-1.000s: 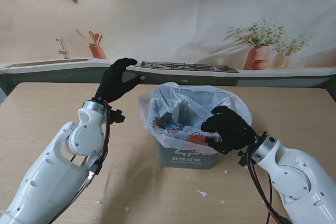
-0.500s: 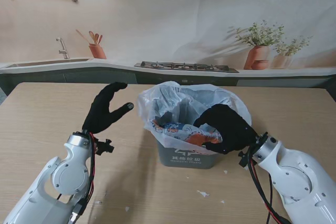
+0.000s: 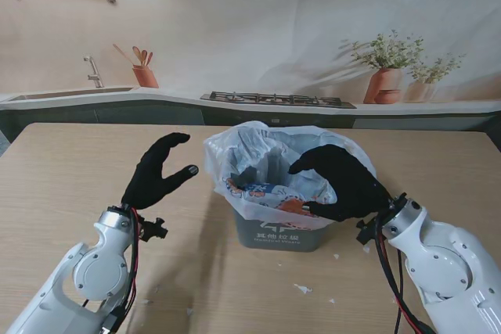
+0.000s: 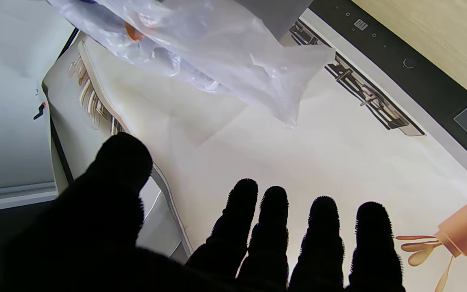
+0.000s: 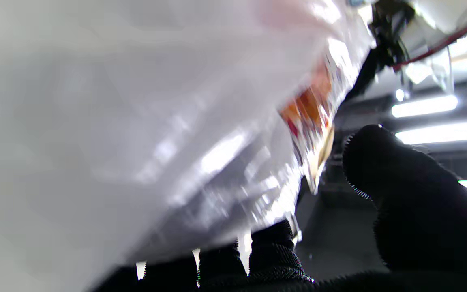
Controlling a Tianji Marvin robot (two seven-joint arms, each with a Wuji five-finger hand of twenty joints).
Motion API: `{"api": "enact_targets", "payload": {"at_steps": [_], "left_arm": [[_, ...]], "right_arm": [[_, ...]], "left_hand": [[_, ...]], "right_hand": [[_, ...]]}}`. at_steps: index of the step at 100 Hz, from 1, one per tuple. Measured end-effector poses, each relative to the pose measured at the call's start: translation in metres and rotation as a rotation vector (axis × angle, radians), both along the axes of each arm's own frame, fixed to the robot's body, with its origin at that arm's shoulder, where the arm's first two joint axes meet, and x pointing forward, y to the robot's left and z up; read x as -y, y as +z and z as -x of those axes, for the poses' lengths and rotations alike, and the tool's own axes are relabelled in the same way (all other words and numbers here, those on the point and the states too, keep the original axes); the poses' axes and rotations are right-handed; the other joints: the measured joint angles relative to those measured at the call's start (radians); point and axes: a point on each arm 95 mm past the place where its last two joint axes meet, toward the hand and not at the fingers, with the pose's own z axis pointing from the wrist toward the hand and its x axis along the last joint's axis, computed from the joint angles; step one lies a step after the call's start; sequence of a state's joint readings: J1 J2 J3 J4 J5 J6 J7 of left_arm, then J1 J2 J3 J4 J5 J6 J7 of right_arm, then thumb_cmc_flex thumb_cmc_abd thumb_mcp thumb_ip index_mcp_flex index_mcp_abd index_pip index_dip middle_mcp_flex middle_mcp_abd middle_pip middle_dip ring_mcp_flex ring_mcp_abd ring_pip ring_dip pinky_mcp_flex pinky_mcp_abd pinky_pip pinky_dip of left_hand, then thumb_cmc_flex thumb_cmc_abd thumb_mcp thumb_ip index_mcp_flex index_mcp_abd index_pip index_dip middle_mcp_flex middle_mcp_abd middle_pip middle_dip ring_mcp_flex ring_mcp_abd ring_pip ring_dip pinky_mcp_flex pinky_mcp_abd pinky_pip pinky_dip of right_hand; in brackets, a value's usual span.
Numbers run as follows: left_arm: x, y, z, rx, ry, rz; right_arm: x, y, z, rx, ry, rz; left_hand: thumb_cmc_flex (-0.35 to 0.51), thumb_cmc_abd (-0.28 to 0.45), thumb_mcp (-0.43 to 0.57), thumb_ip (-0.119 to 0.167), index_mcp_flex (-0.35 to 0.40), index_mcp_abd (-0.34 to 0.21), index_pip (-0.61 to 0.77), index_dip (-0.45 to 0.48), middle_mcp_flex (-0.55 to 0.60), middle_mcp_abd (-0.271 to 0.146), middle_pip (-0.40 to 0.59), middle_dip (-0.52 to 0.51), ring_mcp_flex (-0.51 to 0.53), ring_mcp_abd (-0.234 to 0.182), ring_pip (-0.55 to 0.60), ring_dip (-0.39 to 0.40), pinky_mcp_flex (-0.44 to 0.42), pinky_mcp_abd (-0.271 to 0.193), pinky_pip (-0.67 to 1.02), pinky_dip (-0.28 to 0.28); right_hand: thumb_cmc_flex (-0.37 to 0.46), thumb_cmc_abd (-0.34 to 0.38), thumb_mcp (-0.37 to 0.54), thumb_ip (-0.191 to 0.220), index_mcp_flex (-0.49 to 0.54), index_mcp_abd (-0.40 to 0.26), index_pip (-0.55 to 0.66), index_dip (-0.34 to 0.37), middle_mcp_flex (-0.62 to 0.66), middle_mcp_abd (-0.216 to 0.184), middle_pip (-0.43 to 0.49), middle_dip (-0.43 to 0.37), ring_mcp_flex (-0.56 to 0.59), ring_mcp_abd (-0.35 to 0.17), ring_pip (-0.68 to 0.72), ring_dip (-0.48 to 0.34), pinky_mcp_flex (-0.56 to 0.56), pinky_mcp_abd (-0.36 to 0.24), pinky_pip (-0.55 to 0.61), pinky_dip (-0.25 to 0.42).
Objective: Fit the garbage bag over the bin
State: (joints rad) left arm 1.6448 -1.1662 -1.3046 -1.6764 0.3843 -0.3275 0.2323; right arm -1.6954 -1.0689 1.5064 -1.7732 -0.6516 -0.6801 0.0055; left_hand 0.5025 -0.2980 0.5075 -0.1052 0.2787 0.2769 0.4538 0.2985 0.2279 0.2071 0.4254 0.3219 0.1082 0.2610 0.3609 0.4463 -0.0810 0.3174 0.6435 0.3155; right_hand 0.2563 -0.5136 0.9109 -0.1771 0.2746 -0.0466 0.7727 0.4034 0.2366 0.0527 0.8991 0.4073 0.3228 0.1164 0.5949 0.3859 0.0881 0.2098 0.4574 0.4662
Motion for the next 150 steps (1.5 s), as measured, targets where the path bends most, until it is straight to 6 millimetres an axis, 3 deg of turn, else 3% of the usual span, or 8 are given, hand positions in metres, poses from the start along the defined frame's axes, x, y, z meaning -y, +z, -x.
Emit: {"api": "enact_targets", "payload": {"at_steps": [18,26,37,55,63,93,113,150], "left_arm": [[-0.001,0.0,0.002,0.002,-0.019,0.009],[-0.003,-0.001,0.004,-0.007,-0.034,0.022],[-0.005,-0.001,0.007,-0.017,-0.037,0.04],[-0.011,-0.005,0.011,-0.076,-0.039,0.063],[-0.013,-0.009,0.011,-0.124,-0.03,0.107],[-0.017,-0.028,0.004,-0.168,-0.037,0.064],[-0.019,-0.036,-0.003,-0.197,-0.053,0.062],[-0.018,-0.035,-0.001,-0.193,-0.047,0.07]], "right_arm": [[0.003,0.015,0.006,0.035,-0.014,-0.094],[0.008,0.023,0.016,0.067,-0.037,-0.145],[0.017,0.031,0.034,0.042,-0.083,-0.261],[0.041,0.023,0.055,0.014,-0.203,-0.368],[0.05,0.014,0.062,-0.028,-0.259,-0.391],[0.079,-0.028,0.072,-0.195,-0.466,-0.511],[0.081,-0.049,0.067,-0.279,-0.493,-0.465],[0.074,-0.053,0.061,-0.304,-0.501,-0.489]], "left_hand": [[-0.013,0.0,-0.034,0.0,-0.012,-0.001,-0.005,-0.003,0.0,0.0,-0.036,-0.014,0.0,0.0,-0.014,0.0,0.0,0.0,0.0,0.0],[-0.024,0.0,-0.03,0.0,-0.014,-0.002,-0.018,-0.01,-0.001,0.0,-0.059,-0.026,0.0,-0.001,-0.025,0.0,0.001,0.0,0.0,0.0],[-0.026,0.0,-0.037,0.0,-0.027,-0.002,-0.037,-0.015,-0.004,0.0,-0.09,-0.048,0.0,-0.001,-0.047,-0.001,0.001,0.004,0.0,0.0],[-0.037,0.001,-0.083,0.024,-0.05,-0.005,-0.051,-0.029,-0.006,0.0,-0.132,-0.066,-0.002,0.004,-0.089,-0.013,0.007,0.154,-0.023,-0.007],[-0.037,0.001,-0.086,0.025,-0.061,-0.005,-0.052,-0.034,-0.006,0.001,-0.137,-0.074,-0.004,0.012,-0.099,-0.013,0.016,0.185,-0.051,-0.02],[-0.037,0.001,-0.086,0.026,-0.063,-0.005,-0.053,-0.038,-0.006,0.001,-0.135,-0.075,-0.013,0.012,-0.102,-0.013,0.034,0.18,-0.053,-0.021],[-0.036,0.001,-0.086,0.026,-0.062,-0.003,-0.064,-0.042,-0.006,0.001,-0.124,-0.075,-0.013,0.012,-0.098,-0.013,0.028,0.167,-0.053,-0.021],[-0.036,0.001,-0.086,0.026,-0.061,0.008,-0.087,-0.05,-0.006,0.001,-0.124,-0.075,-0.013,0.012,-0.098,-0.013,0.012,0.141,-0.052,-0.008]], "right_hand": [[-0.05,0.121,-0.147,0.0,-0.089,0.001,-0.045,-0.032,-0.035,-0.009,-0.097,-0.048,-0.048,-0.011,-0.061,-0.03,-0.011,-0.01,-0.04,0.058],[-0.052,0.175,-0.214,0.03,-0.113,0.002,-0.062,-0.056,-0.035,-0.009,-0.153,-0.067,-0.05,-0.022,-0.085,-0.046,-0.015,-0.011,-0.054,0.071],[-0.05,0.206,-0.252,0.03,-0.124,0.041,-0.08,-0.09,-0.036,-0.008,-0.213,-0.091,-0.074,-0.033,-0.134,-0.07,-0.035,-0.023,-0.067,0.075],[-0.049,0.207,-0.254,0.03,-0.124,0.105,-0.076,-0.128,-0.036,0.031,-0.226,-0.093,-0.085,-0.033,-0.152,-0.083,-0.041,-0.024,-0.076,0.084],[-0.049,0.207,-0.244,0.03,-0.119,0.121,-0.059,-0.15,-0.036,0.042,-0.205,-0.077,-0.085,-0.032,-0.161,-0.084,-0.036,-0.024,-0.077,0.086],[-0.048,0.218,-0.08,0.031,0.039,0.184,-0.07,-0.177,0.043,0.114,-0.166,-0.065,-0.037,0.012,-0.2,-0.104,-0.016,-0.019,-0.078,0.095],[-0.048,0.218,-0.069,0.031,0.054,0.19,-0.081,-0.177,0.053,0.115,-0.169,-0.065,-0.022,0.015,-0.202,-0.107,-0.013,-0.018,-0.078,0.095],[-0.048,0.218,-0.069,0.031,0.054,0.191,-0.083,-0.177,0.061,0.115,-0.17,-0.065,-0.022,0.015,-0.202,-0.107,-0.012,-0.018,-0.078,0.095]]}}
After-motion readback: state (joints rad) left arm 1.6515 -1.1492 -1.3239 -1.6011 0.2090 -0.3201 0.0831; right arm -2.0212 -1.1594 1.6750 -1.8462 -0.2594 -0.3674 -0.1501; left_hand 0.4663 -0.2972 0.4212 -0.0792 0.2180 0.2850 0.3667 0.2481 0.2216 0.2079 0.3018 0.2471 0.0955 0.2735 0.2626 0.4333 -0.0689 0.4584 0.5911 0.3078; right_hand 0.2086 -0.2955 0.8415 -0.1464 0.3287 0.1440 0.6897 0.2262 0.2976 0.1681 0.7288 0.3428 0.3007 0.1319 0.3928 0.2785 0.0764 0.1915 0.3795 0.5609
